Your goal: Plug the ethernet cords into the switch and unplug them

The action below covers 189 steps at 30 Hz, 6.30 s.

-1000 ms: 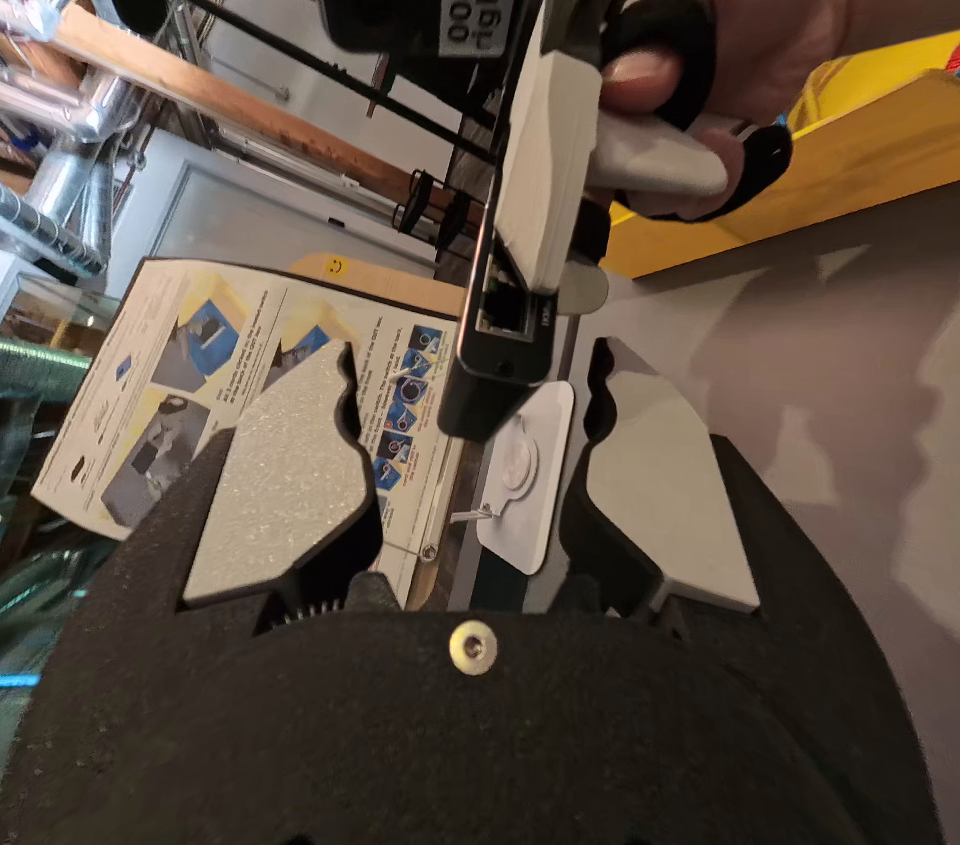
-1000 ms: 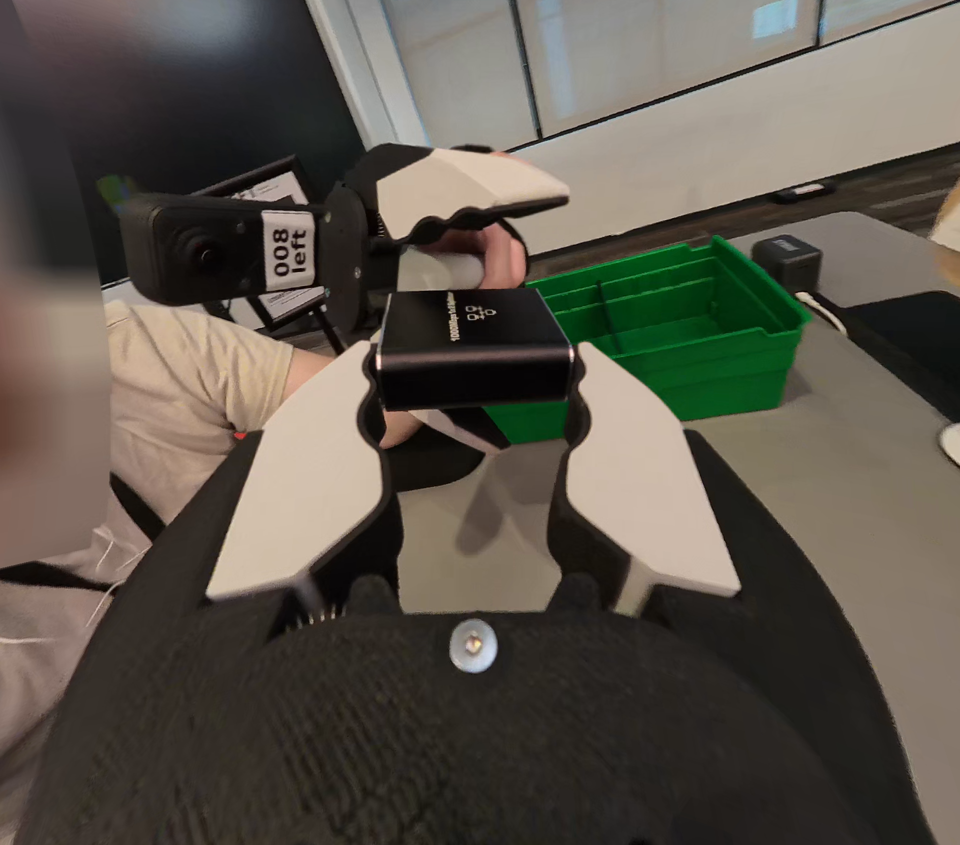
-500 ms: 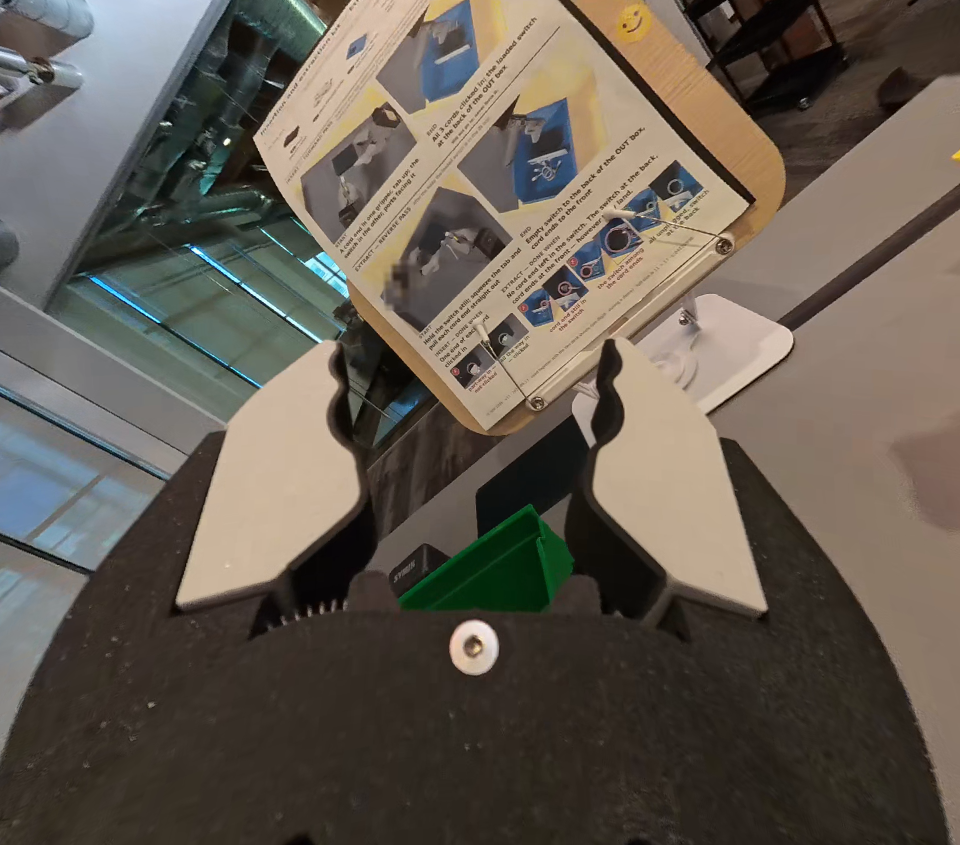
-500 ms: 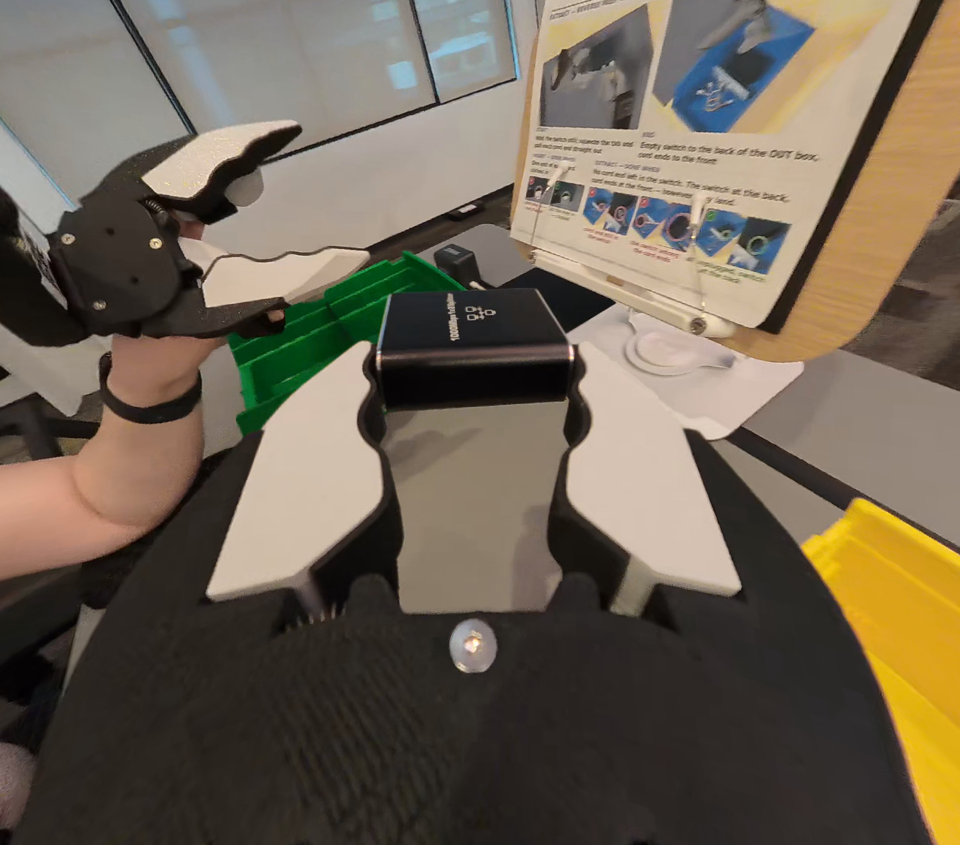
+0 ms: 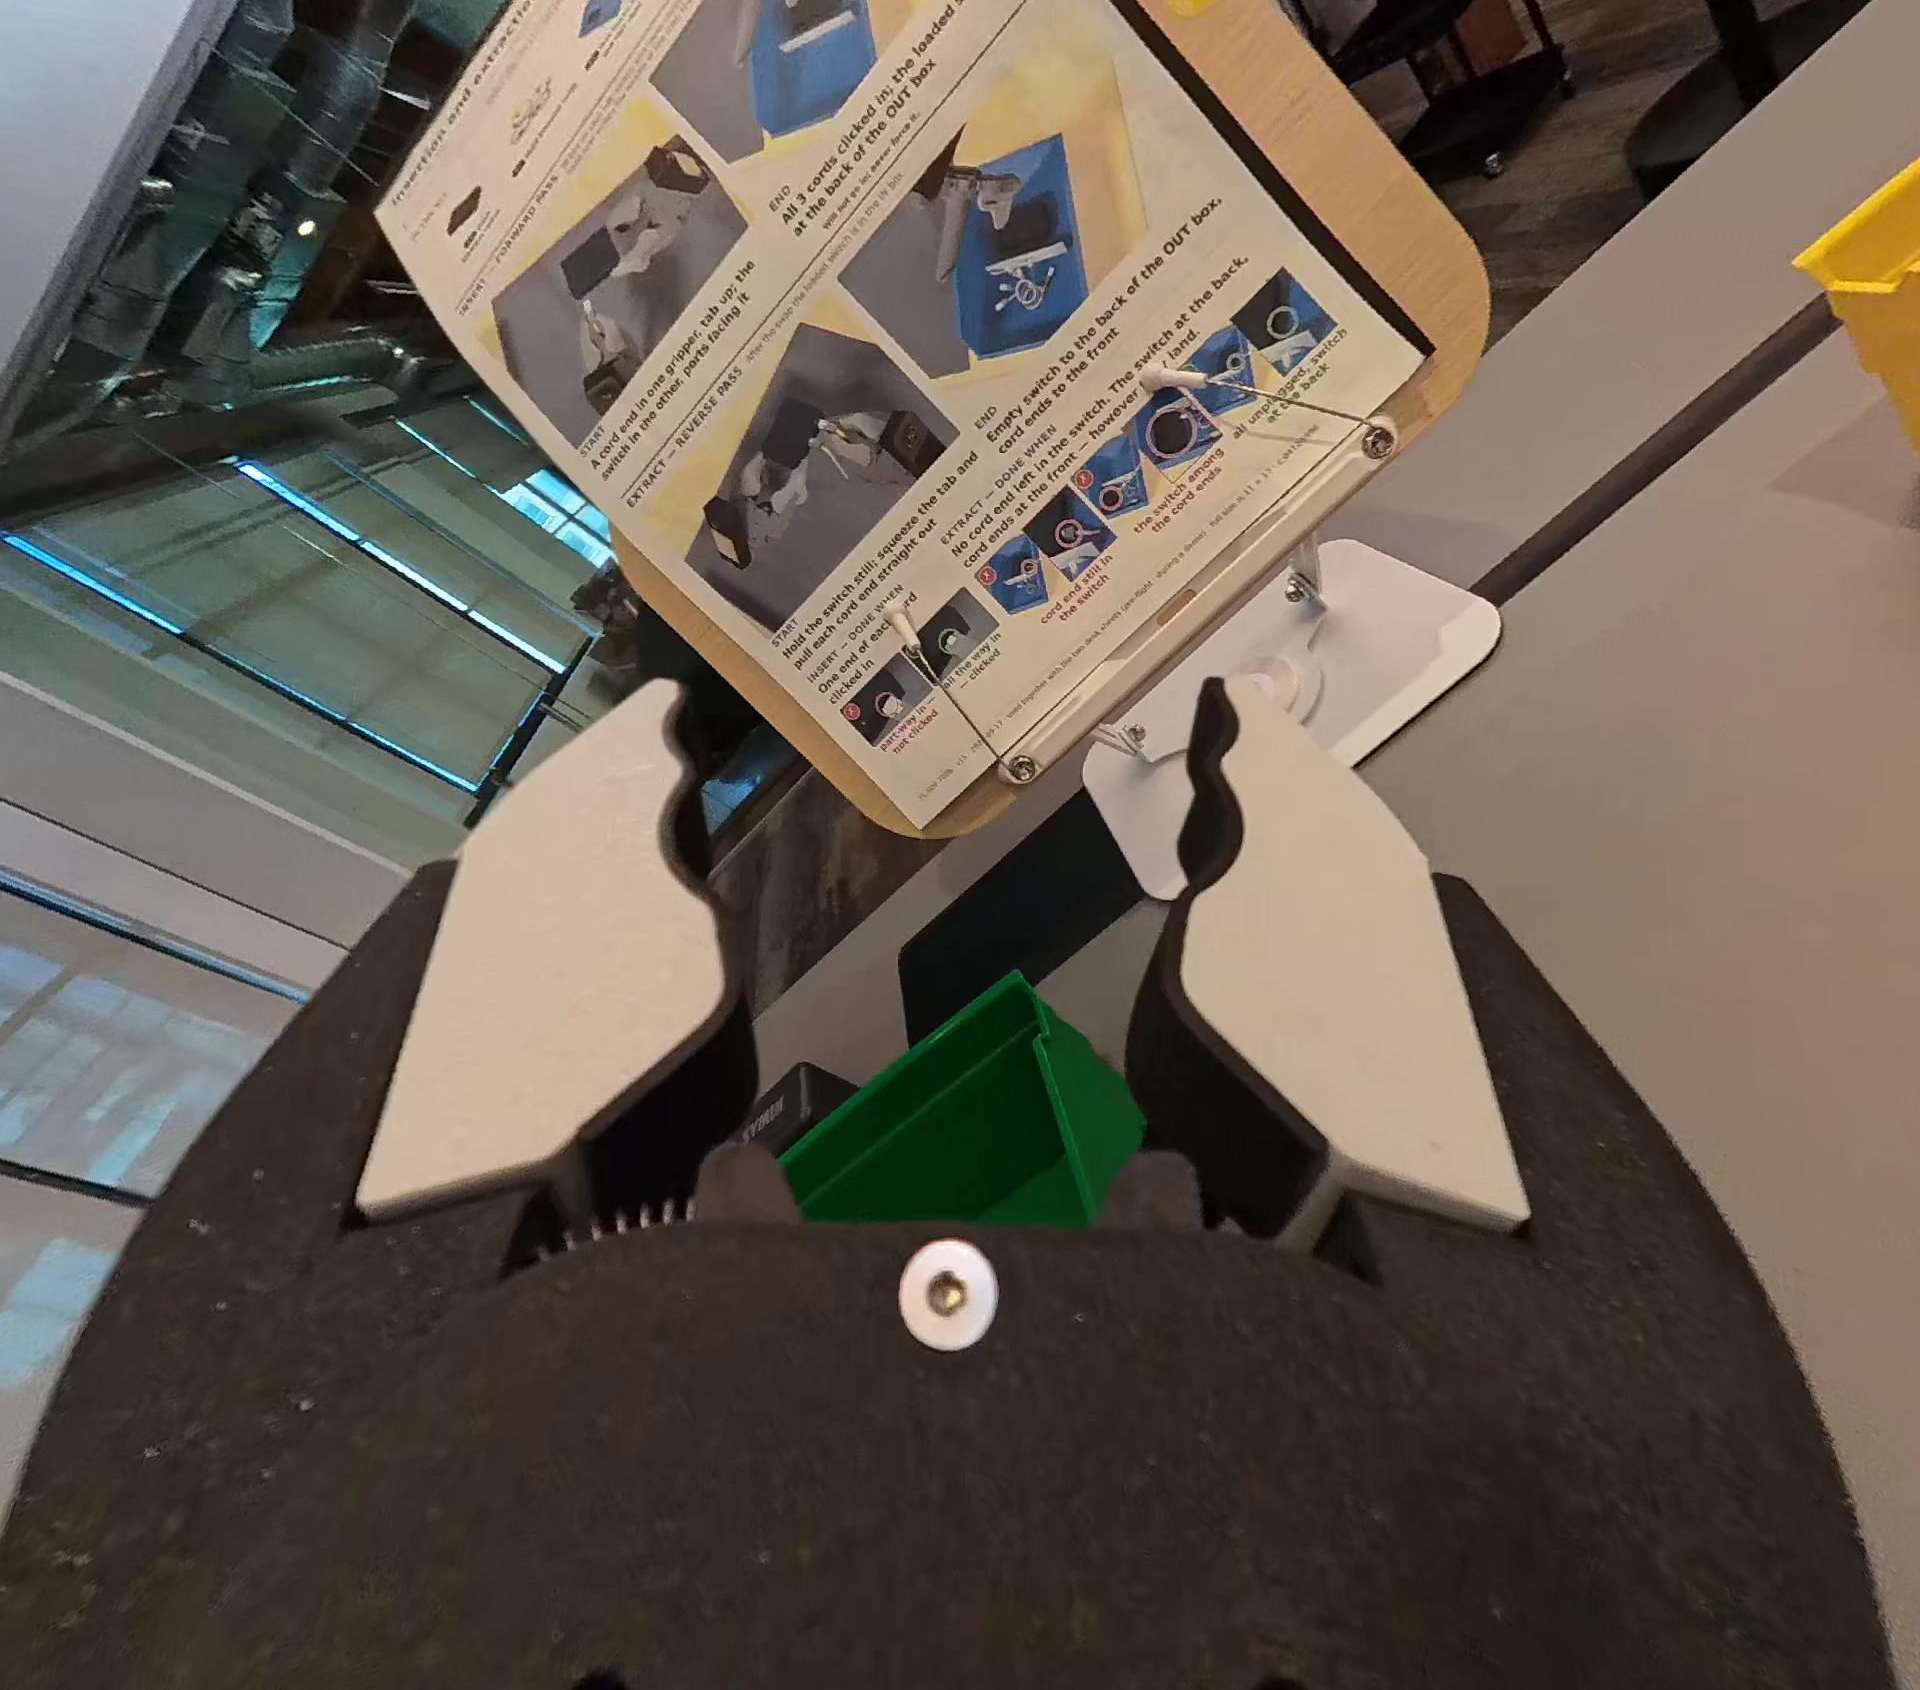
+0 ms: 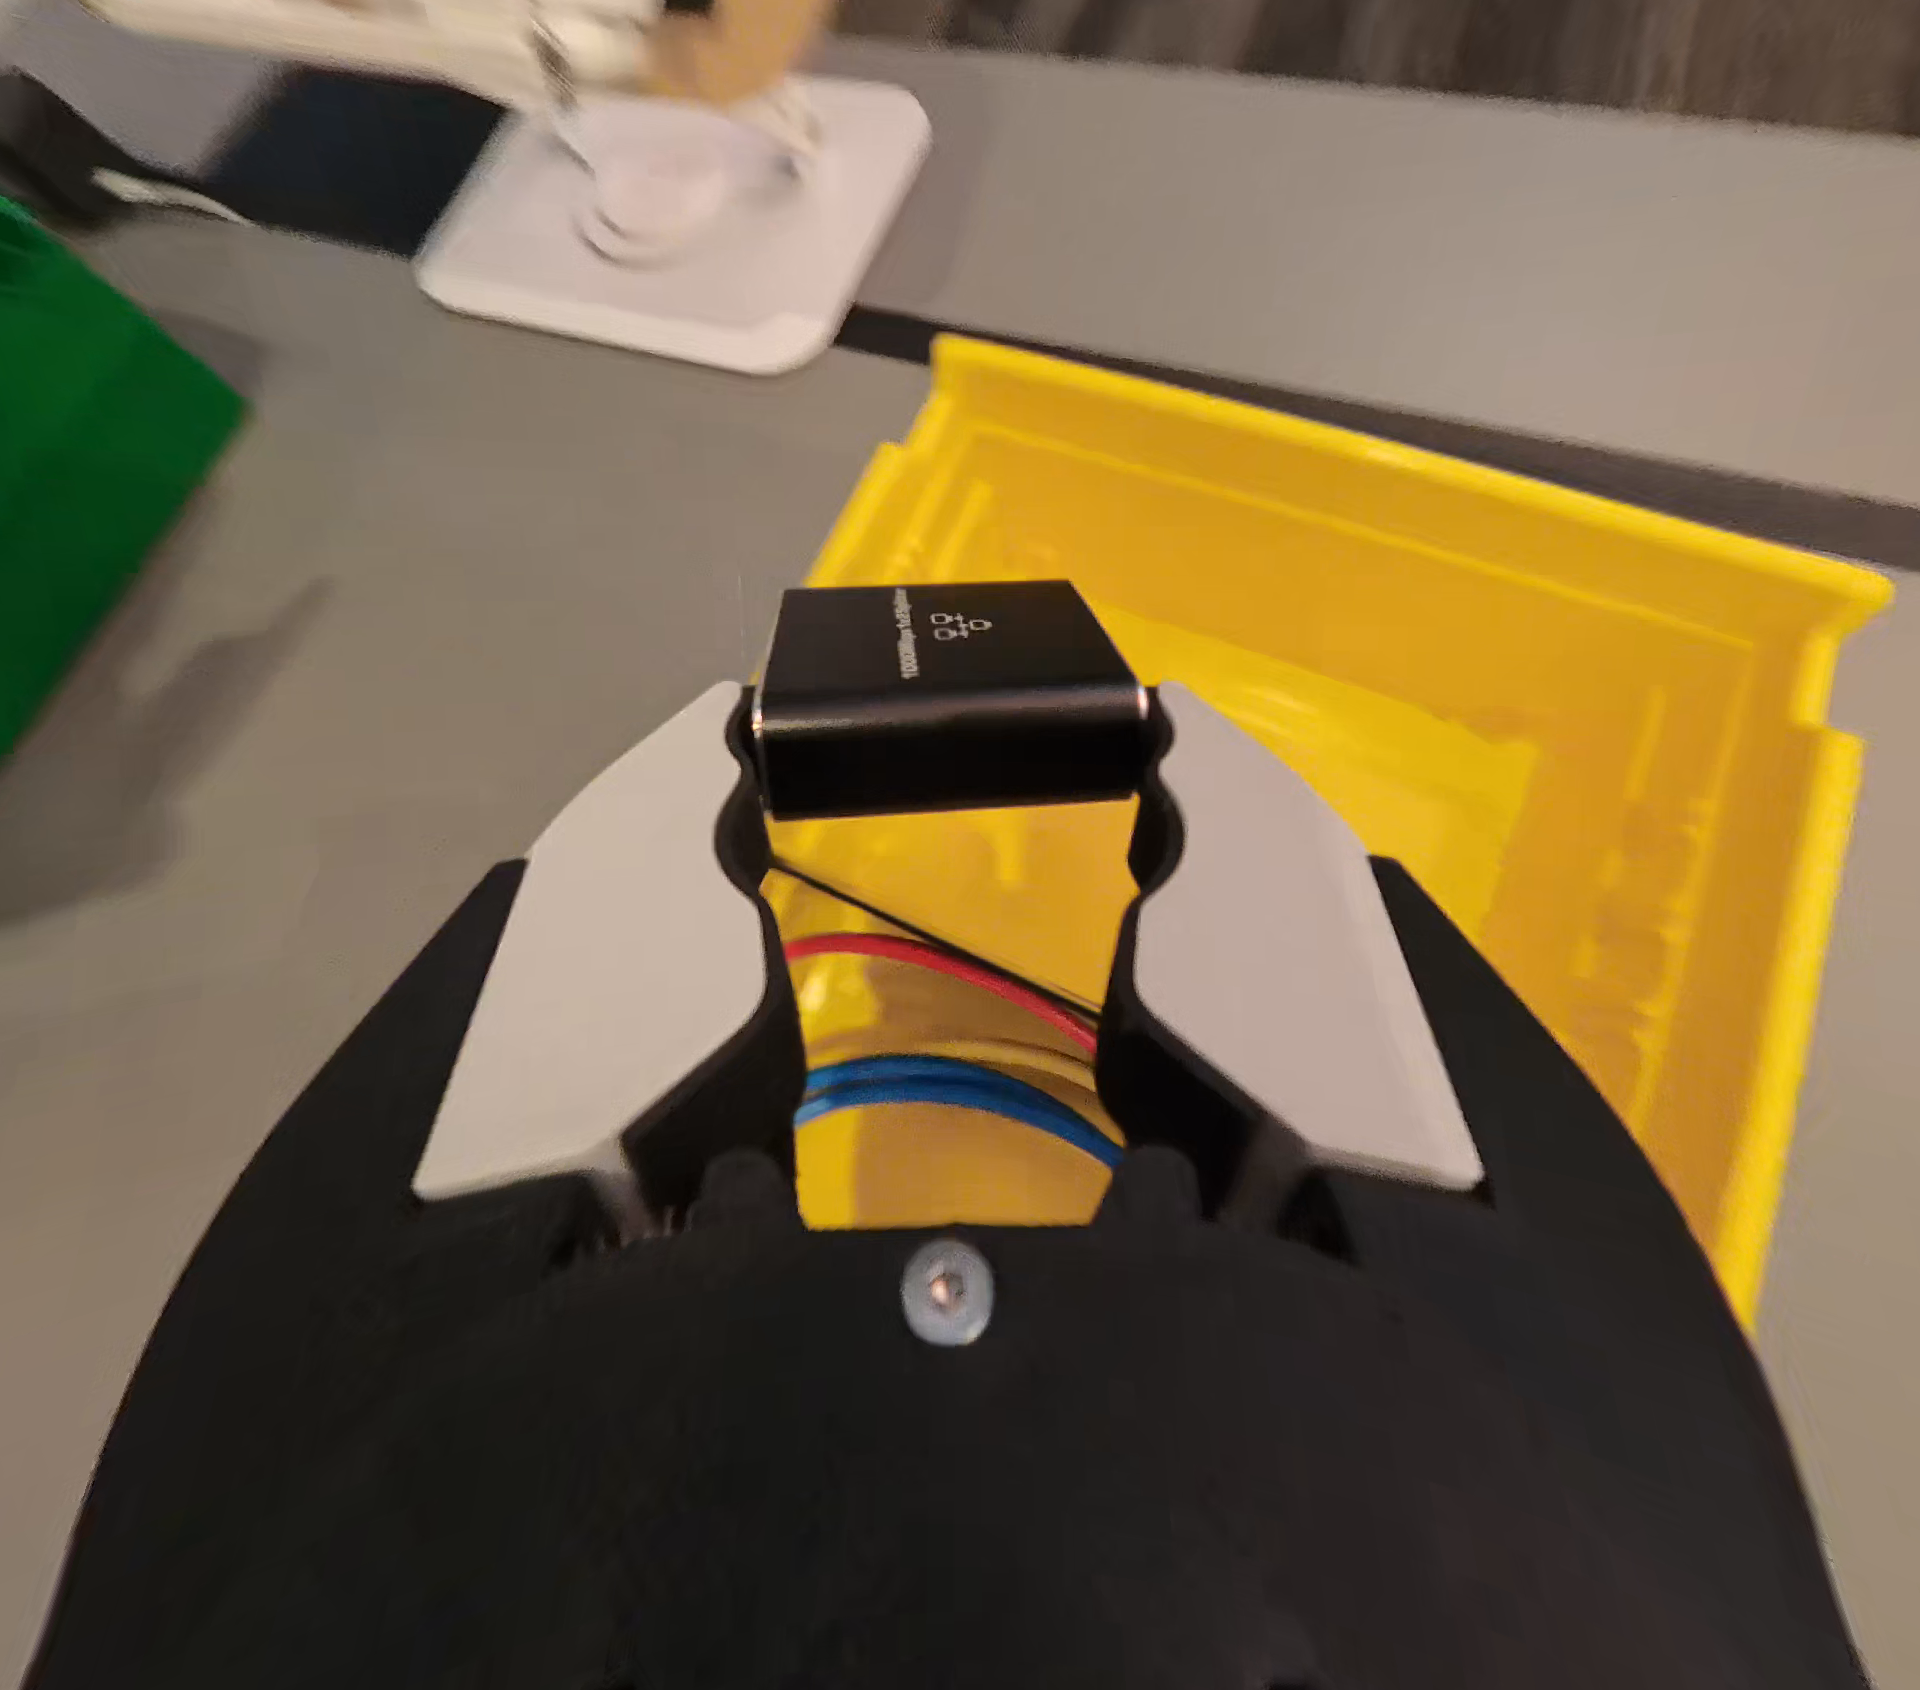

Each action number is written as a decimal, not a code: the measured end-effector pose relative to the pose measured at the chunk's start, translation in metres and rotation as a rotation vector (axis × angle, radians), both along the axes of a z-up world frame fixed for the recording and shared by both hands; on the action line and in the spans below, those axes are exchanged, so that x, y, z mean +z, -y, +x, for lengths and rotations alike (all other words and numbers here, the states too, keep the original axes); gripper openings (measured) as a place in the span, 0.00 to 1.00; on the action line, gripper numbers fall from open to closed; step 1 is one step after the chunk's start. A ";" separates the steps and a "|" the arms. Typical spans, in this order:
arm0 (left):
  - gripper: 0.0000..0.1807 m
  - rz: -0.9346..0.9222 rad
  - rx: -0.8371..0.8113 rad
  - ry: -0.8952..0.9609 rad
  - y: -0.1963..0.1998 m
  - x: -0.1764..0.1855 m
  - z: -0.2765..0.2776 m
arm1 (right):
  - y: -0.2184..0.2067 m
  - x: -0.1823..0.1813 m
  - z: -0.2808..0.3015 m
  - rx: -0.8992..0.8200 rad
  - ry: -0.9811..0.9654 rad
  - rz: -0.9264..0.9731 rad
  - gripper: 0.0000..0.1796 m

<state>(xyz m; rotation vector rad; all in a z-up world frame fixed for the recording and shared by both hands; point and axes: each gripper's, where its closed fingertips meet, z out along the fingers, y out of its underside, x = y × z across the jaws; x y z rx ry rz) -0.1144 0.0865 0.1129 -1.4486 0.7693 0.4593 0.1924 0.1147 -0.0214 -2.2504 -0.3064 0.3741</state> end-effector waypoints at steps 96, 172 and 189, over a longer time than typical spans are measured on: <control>0.49 -0.058 -0.098 -0.111 0.000 -0.018 0.020 | -0.030 0.010 0.078 0.516 1.078 0.083 0.36; 0.30 -0.610 0.033 0.176 0.065 -0.031 -0.137 | 0.208 -0.041 0.029 0.750 0.673 0.138 0.12; 0.29 -0.593 -0.006 0.116 0.070 -0.030 -0.117 | 0.178 -0.091 0.006 0.842 0.755 -0.323 0.09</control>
